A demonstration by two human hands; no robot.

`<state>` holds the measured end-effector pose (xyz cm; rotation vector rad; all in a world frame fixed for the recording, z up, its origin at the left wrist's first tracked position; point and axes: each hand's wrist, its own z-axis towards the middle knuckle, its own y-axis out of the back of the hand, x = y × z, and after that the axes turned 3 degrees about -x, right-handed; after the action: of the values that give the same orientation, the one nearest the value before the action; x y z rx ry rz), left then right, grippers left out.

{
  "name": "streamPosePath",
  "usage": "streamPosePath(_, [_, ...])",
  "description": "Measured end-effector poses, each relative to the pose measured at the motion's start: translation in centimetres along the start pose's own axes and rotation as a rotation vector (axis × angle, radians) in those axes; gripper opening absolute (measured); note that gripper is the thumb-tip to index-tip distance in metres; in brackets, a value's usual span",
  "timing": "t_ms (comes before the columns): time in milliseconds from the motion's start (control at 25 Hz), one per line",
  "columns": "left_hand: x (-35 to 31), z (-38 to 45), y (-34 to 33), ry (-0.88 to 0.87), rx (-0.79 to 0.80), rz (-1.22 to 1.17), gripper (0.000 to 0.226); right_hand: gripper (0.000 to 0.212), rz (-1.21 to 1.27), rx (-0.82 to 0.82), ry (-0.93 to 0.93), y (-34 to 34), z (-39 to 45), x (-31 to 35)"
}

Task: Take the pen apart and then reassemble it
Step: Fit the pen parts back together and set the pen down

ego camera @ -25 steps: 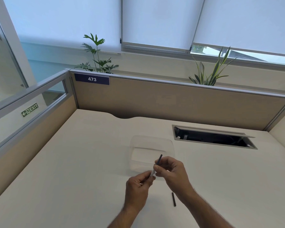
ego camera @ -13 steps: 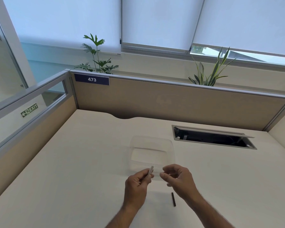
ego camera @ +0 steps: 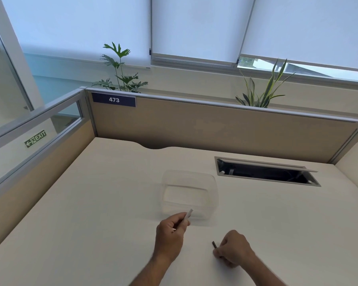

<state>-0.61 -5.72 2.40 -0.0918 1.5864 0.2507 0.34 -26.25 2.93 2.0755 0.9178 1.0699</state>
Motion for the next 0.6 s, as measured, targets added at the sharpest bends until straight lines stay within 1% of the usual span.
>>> streamPosePath(120, [0.1, 0.0, 0.1, -0.021, 0.006, 0.025, 0.028, 0.013, 0.048, -0.005, 0.028, -0.2, -0.1, -0.1])
streamPosePath(200, [0.1, -0.1, 0.1, -0.062, 0.008, 0.05, 0.033, 0.01, 0.092, -0.023, 0.083, -0.2, -0.5, 0.1])
streamPosePath(280, [0.2, -0.1, 0.2, -0.108, 0.007, 0.095, 0.037, 0.002, 0.233, -0.043, 0.118, -0.1, -0.5, 0.6])
streamPosePath(400, [0.3, 0.0, 0.5, -0.192, 0.033, 0.183, 0.041, 0.012, 0.363, -0.085, 0.251, 0.7, -0.7, 1.4])
streamPosePath(480, [0.6, 0.0, 0.8, -0.272, 0.057, 0.265, 0.035, 0.012, 0.391, -0.123, 0.35, 1.3, -0.8, 1.9])
streamPosePath(600, [0.9, 0.1, 1.3, -0.369, 0.08, 0.37, 0.026, 0.015, 0.48, -0.179, 0.448, 1.7, -1.0, 2.6])
